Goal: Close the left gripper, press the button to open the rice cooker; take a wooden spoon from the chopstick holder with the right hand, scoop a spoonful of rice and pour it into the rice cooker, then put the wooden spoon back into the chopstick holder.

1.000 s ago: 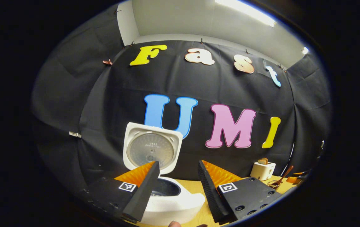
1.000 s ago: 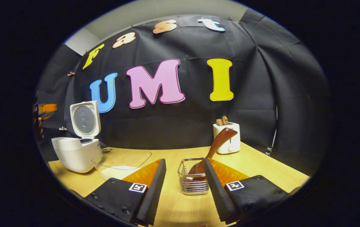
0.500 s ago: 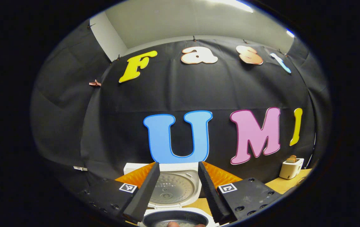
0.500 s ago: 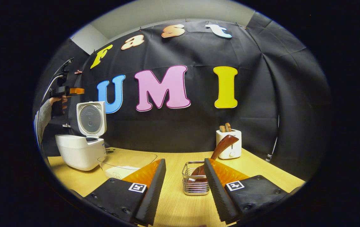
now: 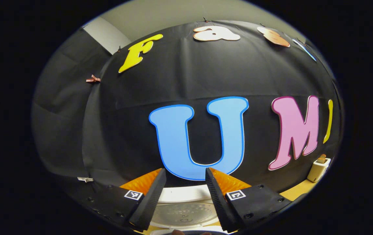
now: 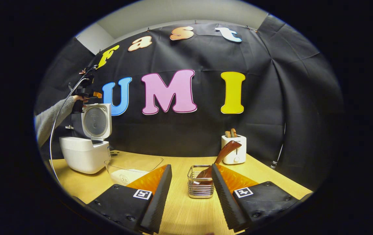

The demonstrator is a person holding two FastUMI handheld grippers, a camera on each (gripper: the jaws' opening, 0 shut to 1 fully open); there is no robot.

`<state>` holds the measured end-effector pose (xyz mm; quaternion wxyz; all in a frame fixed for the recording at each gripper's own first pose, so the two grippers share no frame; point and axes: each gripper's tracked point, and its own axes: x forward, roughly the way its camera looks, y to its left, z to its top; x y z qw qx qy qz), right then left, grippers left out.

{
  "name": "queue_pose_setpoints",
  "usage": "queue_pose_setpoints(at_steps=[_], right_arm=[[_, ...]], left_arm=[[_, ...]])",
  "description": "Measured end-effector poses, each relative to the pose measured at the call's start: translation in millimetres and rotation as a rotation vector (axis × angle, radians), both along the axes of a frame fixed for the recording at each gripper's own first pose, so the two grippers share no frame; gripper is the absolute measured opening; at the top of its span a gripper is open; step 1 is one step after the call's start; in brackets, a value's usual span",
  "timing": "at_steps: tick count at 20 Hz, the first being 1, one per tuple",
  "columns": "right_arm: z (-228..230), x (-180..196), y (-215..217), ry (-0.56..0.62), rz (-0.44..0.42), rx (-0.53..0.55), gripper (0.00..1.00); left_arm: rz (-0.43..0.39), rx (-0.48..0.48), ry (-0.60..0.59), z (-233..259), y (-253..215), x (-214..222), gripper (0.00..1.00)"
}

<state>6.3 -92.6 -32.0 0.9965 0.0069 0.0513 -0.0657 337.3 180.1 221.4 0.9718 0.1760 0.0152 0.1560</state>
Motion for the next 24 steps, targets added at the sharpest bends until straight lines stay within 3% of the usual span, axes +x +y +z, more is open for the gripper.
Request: queue_pose_setpoints(at_steps=[3,5,10,17,18,19,24], right_arm=[[-1,-3,1,0.005,0.001,0.009,0.76],[-2,-7,-1,0.005,-0.006,0.007,0.76],[-1,-10,-8,0.007,-0.016,0.008,0.76],[-10,-7,1,0.015,0.033,0.016,0.76],[-8,-8,5,0.014,0.048,0.021,0.90],[-6,-9,8,0.011,0.063,0.026,0.77],[11,-23,5,-0.039,0.066,0.012,0.79]], left_arm=[[0.045,-0.028,0.036,-17,18,14,0.77],[0.068,-0.095,0.052,-28,30,19,0.75],[0.056,-0.169,0.078,-34,25,7,0.77],[-0.002,-0.226,0.104,-42,-10,-63,0.77],[-0.009,-0.230,0.107,-45,-15,-73,0.77],[-0.014,-0.234,0.109,-49,-20,-83,0.77],[-0.021,-0.252,0.142,-76,-40,-132,0.77]])
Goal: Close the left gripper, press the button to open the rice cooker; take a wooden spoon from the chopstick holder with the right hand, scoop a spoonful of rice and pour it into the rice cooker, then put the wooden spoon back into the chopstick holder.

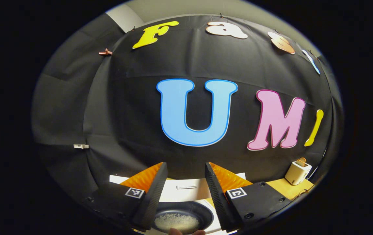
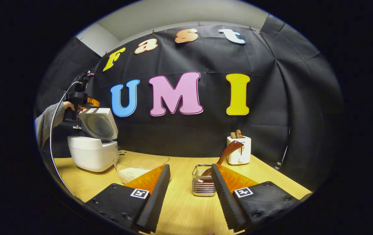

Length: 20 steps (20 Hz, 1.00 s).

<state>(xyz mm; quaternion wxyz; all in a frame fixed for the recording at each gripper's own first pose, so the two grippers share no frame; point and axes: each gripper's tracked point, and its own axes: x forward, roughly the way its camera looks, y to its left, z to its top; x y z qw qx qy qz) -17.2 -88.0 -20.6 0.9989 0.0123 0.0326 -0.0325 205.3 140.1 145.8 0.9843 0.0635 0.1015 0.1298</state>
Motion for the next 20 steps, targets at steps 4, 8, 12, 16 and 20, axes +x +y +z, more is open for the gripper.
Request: queue_pose_setpoints(at_steps=[4,8,12,16,20], right_arm=[[6,-9,-3,-0.022,-0.008,0.028,0.80],[5,-12,5,-0.016,0.012,0.006,0.81],[2,-9,10,-0.010,0.029,0.006,0.81],[-1,-8,8,-0.007,0.029,0.004,0.81],[-2,-9,7,-0.004,0.033,0.016,0.81]], left_arm=[[0.000,-0.006,0.040,-30,-11,-33,0.80],[-0.008,-0.032,0.079,-55,-16,-56,0.82],[-0.009,-0.035,0.128,-77,-18,-69,0.83],[-0.011,-0.037,0.174,-97,-18,-78,0.84],[0.001,-0.072,0.266,-126,-12,-84,0.84]])
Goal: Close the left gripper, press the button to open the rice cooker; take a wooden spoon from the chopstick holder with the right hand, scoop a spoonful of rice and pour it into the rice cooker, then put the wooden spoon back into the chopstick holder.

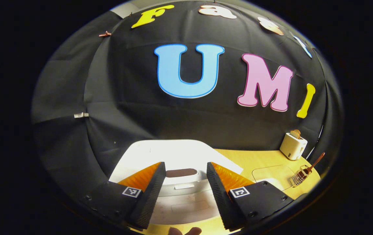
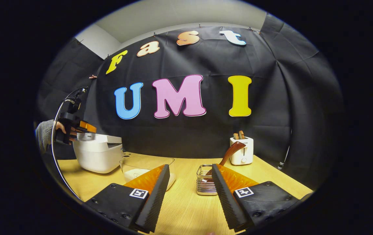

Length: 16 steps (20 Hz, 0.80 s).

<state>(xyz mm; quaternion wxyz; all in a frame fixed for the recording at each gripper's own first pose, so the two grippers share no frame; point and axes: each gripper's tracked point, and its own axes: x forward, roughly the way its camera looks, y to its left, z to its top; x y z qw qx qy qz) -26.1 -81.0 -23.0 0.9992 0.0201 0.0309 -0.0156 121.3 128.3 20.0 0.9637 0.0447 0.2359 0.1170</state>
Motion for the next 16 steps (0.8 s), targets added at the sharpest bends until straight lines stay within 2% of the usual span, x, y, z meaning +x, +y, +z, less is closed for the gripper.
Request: queue_pose_setpoints(at_steps=[4,12,16], right_arm=[[-1,-2,0,0.000,0.003,0.000,0.81],[3,-3,-5,-0.010,-0.004,0.003,0.81],[4,-1,-4,-0.021,-0.006,-0.005,0.81]], left_arm=[[0.022,-0.002,0.057,-23,11,7,0.84],[0.003,0.071,0.084,-24,13,8,0.84],[0.011,0.053,-0.028,-2,4,11,0.84]])
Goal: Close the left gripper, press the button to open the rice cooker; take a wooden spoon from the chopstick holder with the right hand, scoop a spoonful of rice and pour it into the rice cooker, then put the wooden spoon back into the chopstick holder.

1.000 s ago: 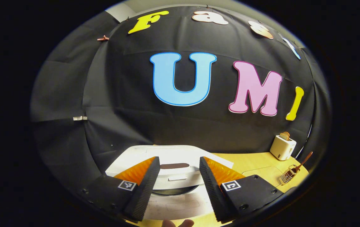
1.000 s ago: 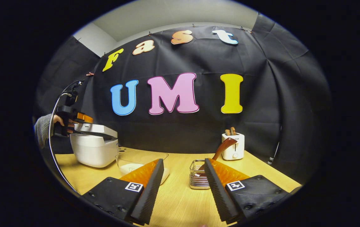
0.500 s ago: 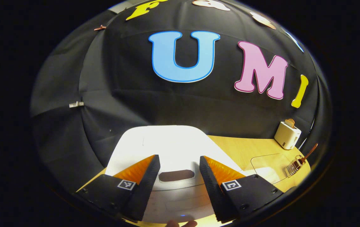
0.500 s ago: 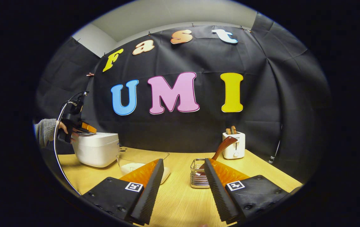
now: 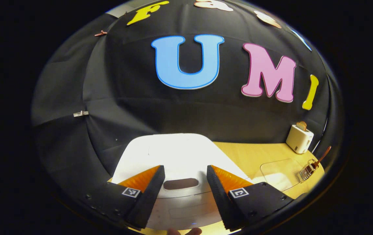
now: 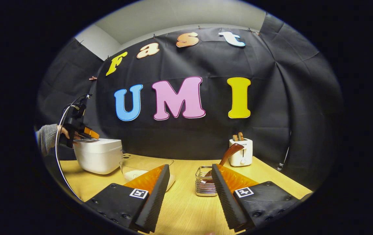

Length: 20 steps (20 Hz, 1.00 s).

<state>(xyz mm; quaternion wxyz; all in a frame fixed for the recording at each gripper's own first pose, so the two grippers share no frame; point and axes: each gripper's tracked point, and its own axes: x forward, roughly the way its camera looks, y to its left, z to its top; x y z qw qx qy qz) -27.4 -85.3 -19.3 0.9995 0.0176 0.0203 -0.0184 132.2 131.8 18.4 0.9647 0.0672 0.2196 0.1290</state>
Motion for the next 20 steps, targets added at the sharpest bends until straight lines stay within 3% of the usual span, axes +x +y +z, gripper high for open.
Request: queue_pose_setpoints(at_steps=[2,5,9,14,20], right_arm=[[-2,2,5,-0.009,0.007,-0.004,0.83],[-5,6,16,-0.010,0.023,-0.025,0.96],[4,12,32,-0.030,0.036,-0.048,0.97],[15,19,49,-0.046,0.060,-0.077,0.97],[21,23,68,-0.064,0.116,-0.090,0.98]], left_arm=[[-0.014,0.018,-0.096,25,-7,-5,0.87],[-0.047,0.038,-0.237,56,-24,-23,0.88],[-0.115,0.063,-0.356,63,-56,-60,0.89],[-0.192,0.040,-0.373,32,-95,-97,0.95],[-0.214,-0.046,-0.355,-8,-113,-119,0.95]])
